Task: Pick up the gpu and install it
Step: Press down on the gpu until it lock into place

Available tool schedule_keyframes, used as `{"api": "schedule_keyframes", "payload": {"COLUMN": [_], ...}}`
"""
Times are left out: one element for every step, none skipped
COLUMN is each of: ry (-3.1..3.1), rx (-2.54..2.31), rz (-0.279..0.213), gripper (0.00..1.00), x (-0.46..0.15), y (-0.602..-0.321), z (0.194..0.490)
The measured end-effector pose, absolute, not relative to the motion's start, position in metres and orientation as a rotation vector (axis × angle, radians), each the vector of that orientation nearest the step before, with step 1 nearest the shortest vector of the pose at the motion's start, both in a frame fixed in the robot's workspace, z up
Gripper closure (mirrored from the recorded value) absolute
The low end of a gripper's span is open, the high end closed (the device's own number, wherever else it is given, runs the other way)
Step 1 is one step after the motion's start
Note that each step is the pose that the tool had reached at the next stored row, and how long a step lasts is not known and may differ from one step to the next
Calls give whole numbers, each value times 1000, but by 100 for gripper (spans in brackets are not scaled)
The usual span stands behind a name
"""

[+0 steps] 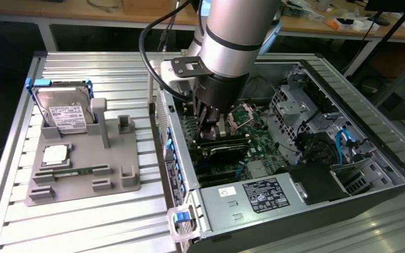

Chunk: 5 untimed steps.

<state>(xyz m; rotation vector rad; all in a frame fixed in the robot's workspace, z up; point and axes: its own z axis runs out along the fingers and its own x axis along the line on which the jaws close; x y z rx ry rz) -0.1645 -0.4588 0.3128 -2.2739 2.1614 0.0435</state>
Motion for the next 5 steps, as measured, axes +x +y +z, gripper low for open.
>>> {"api": "schedule_keyframes", "payload": {"ry": [2161,2161,2161,2161,2161], "rx": [-2274,-2274,-2274,-2274,-2274], "rz": [44,44,44,44,44], "gripper": [89,89,89,89,89], "x": [-165,-165,-165,-165,-164], "y": [-459,-459,-459,-459,-459], "z": [313,313,313,313,313]}}
